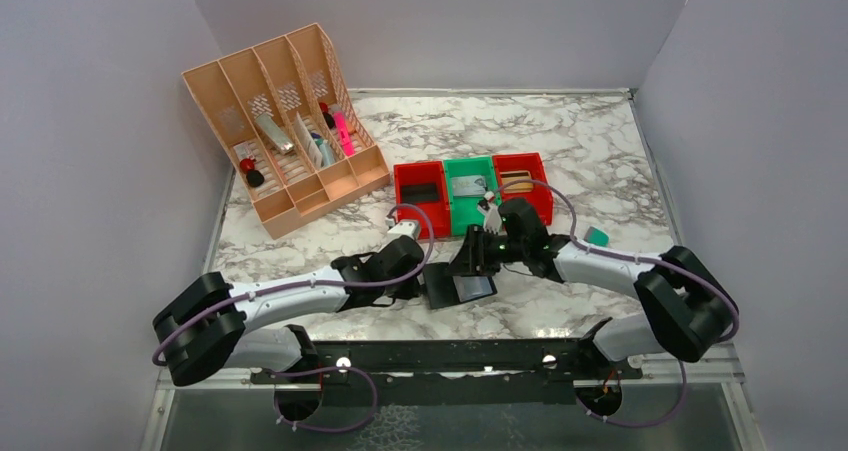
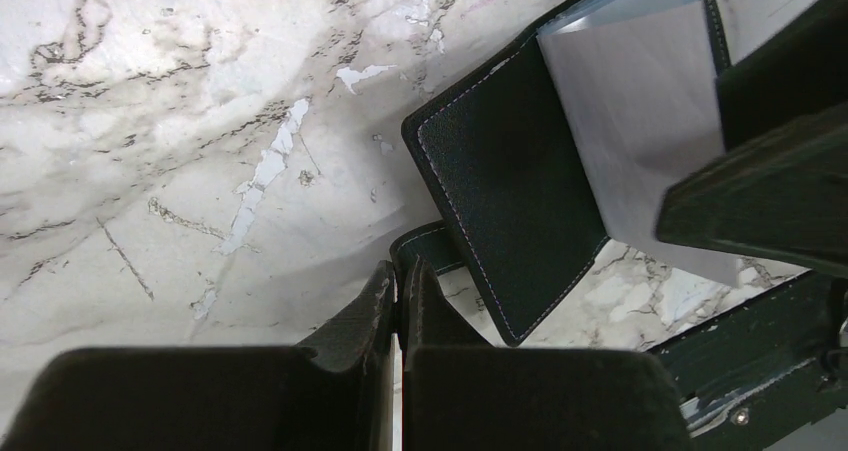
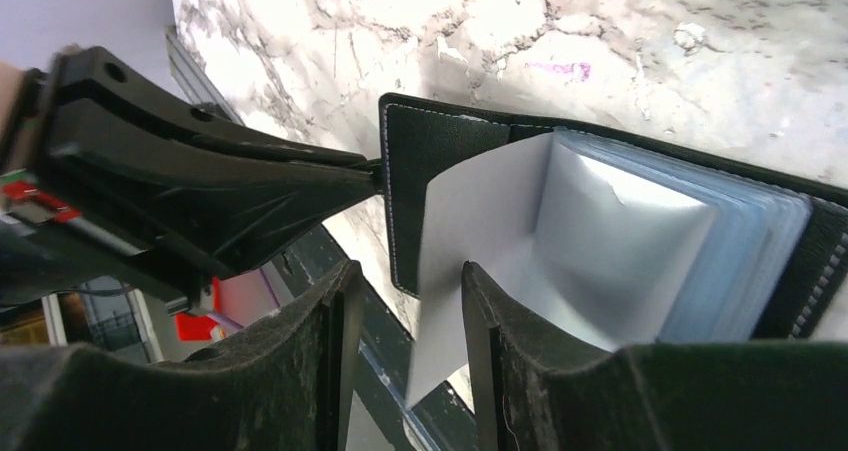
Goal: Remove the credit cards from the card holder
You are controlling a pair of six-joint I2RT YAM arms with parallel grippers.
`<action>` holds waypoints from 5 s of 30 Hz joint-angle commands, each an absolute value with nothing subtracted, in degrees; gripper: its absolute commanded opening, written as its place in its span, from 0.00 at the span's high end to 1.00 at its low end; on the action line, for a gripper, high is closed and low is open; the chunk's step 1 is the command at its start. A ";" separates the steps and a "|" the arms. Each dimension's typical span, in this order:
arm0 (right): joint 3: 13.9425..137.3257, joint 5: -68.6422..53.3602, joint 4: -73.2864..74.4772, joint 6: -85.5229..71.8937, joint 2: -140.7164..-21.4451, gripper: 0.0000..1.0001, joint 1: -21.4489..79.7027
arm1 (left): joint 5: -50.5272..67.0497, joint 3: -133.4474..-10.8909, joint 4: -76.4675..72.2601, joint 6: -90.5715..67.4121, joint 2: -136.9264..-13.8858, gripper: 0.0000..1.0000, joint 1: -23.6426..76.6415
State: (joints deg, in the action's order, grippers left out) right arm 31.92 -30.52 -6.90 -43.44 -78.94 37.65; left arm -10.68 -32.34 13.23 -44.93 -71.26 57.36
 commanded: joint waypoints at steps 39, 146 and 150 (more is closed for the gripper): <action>25.90 -27.68 -18.99 -52.50 -91.14 0.99 39.54 | -2.16 -35.21 0.09 -43.83 -77.01 0.75 57.04; 33.69 -12.61 10.23 -40.08 -73.17 0.47 38.32 | -8.74 -28.94 7.96 -42.25 -71.12 0.90 57.04; 33.19 -16.67 8.35 -40.21 -75.18 0.47 38.31 | -8.12 -29.76 7.75 -41.86 -72.48 0.90 57.04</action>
